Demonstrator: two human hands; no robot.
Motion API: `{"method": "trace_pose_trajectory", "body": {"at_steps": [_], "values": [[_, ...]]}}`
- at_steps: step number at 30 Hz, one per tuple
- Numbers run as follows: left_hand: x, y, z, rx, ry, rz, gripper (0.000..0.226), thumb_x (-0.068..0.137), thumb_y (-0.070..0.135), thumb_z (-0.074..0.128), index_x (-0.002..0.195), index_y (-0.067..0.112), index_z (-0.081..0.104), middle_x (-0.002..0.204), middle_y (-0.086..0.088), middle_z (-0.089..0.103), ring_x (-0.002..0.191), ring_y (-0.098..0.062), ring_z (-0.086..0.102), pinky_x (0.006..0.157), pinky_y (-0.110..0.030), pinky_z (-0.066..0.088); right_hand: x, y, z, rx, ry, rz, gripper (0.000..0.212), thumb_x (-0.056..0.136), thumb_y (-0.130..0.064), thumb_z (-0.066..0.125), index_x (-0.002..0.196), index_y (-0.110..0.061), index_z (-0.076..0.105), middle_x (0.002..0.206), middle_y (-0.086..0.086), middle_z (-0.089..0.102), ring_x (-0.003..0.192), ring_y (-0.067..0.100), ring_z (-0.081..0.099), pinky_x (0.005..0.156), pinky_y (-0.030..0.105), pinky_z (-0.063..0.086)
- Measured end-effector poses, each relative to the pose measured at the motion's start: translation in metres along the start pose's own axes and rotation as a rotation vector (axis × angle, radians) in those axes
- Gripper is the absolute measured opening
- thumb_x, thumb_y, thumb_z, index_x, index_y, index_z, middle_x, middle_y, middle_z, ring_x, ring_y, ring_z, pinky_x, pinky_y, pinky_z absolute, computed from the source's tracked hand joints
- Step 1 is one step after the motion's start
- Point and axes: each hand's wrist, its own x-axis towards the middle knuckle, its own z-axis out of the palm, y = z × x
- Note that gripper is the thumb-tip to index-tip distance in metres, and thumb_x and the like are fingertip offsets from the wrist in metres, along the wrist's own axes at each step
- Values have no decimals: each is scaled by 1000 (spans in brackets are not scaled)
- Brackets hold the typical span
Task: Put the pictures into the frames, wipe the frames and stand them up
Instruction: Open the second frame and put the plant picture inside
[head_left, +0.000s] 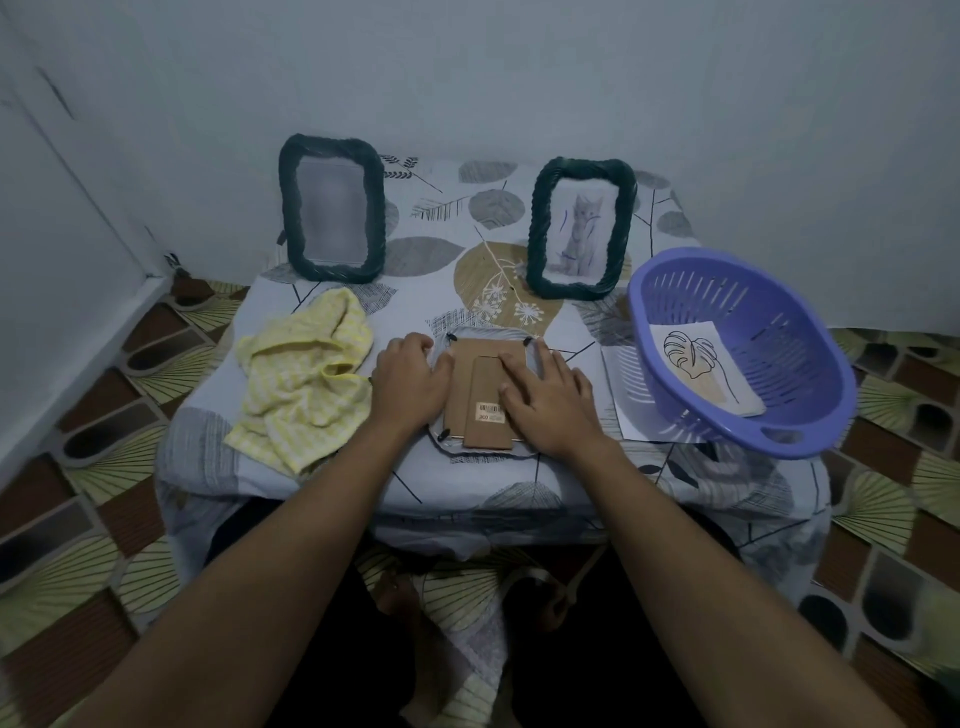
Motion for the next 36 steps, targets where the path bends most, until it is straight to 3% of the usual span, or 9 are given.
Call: {"method": "trace_pose_trajectory", "body": {"at_steps": [3,7,16,19,25,32,34,36], "values": [[18,0,2,45,-74,14,53,92,42,46,132,10,58,124,-19,61,115,-38,55,99,-49,45,0,1,1,1,0,0,54,102,-55,25,154,-47,19,168,1,0,154,24,1,122,48,-1],[40,2,3,86,-137,38,41,97,32,53,132,12,60,124,-16,62,114,-35,57,99,-49,46,0,1,-1,15,-8,1,53,102,-54,27,154,-47,20,168,0,0,154,23,1,122,48,-2],[55,6,9,-53,-81,-103,11,85,37,73,89,28,68,82,9,66,97,-21,66,96,-41,49,1,3,0,24,9,-7,52,101,-54,29,152,-48,23,168,0,4,153,23,4,121,48,1],[58,10,12,-65,-44,-171,21,82,42,75,70,30,62,78,12,66,97,-20,67,95,-42,51,1,2,0,27,8,-7,52,101,-54,30,152,-48,24,168,-1,3,153,23,4,121,48,1],[62,21,16,-7,-14,-254,30,83,47,71,65,25,61,80,6,67,95,-26,65,95,-45,50,1,2,1,35,12,-3,51,101,-54,29,151,-48,25,168,-2,3,153,22,3,121,47,1],[52,19,13,2,-28,-143,29,84,54,62,76,27,61,87,7,67,99,-25,64,98,-45,46,0,1,0,40,13,-4,51,101,-53,30,151,-47,26,168,-1,3,153,21,2,122,48,0],[43,13,10,-14,-55,-48,38,80,59,54,96,28,69,101,2,71,104,-26,63,99,-47,45,0,1,-1,38,15,-1,51,101,-53,30,151,-47,26,168,-1,4,153,21,3,122,48,1],[33,6,3,-1,-109,18,61,79,60,50,123,20,66,120,-6,67,114,-29,60,101,-48,44,0,0,-1,37,13,3,51,100,-53,30,151,-47,27,167,-2,4,153,21,3,122,48,1]]}}
